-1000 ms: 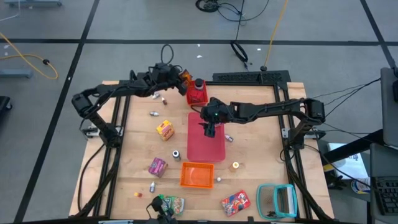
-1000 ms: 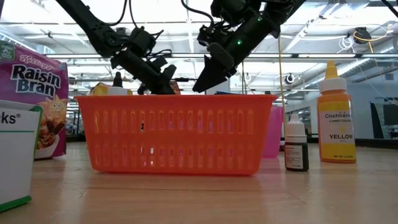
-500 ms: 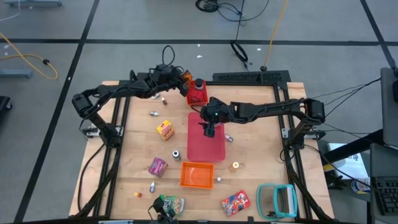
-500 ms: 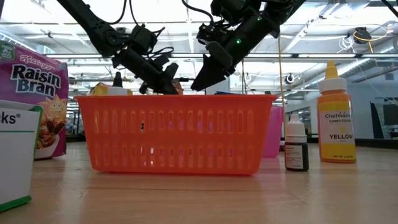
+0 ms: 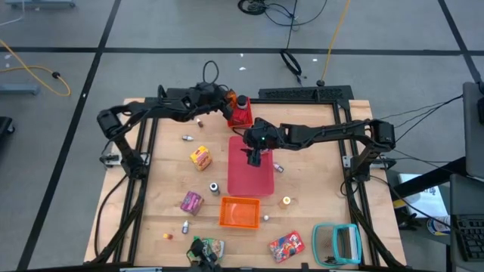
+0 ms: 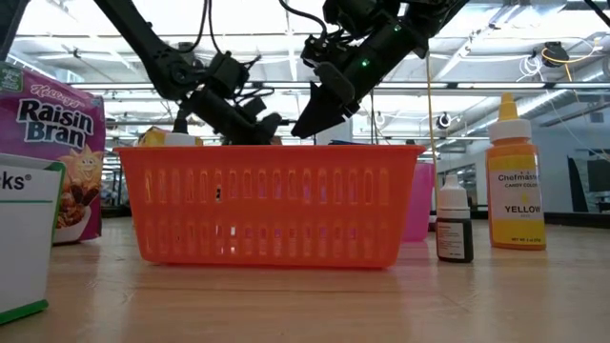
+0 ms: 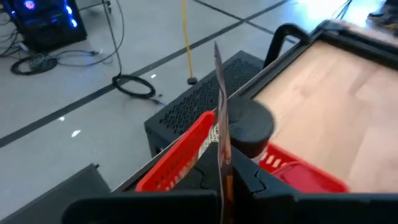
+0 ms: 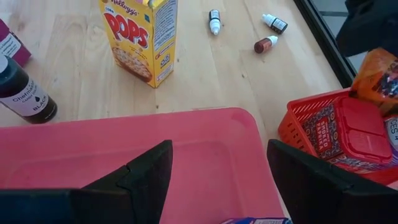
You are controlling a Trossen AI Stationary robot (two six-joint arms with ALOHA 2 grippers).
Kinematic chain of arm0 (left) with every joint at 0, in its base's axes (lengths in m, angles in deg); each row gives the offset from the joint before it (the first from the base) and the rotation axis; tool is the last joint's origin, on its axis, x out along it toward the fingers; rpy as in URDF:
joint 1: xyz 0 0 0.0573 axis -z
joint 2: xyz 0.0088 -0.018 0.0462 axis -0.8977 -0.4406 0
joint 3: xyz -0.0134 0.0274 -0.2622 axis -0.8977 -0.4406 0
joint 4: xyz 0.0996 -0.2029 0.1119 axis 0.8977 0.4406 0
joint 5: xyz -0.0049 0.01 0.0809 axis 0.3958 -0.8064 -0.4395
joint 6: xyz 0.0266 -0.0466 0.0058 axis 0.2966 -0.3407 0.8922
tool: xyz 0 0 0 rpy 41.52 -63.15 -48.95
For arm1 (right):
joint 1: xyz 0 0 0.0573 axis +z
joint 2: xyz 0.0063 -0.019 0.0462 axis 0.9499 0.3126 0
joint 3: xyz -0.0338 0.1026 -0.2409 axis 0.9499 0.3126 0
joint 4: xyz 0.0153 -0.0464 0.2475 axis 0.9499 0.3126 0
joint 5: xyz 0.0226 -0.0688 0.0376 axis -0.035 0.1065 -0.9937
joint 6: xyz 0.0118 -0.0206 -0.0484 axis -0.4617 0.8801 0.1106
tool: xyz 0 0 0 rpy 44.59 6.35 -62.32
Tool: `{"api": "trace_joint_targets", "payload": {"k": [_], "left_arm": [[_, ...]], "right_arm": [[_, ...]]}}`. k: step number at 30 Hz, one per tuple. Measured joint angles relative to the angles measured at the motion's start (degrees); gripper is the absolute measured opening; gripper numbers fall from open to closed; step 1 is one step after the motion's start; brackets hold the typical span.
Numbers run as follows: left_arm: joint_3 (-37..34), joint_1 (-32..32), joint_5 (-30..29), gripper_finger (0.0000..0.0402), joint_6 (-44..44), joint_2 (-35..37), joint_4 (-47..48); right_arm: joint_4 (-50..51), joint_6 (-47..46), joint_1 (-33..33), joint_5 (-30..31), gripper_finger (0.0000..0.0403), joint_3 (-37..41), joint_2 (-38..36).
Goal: Pick & Place Kitchen Items
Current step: Put the orange seasoning pack into the red bin
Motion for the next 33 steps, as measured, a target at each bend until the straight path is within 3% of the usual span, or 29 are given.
{"api": "trace_joint_targets", "payload": {"k": [21,25,33], "left_arm": [[0.02,1.48,0.49,0.0013,-1.57,-5.97,-4.97],[0.02,1.68,0.52,0.0039,-1.83,-5.97,-6.52],[0.04,2.22,0.5,0.014,-2.66,-5.94,-7.96]], "right_arm": [[-1.24,0.39,0.11,0.0,0.0254,0.0,0.0],[-1.24,0.39,0.11,0.0,0.0254,0.0,0.0],[-1.22,0.39,0.11,0.0,0.0254,0.0,0.0]]}}
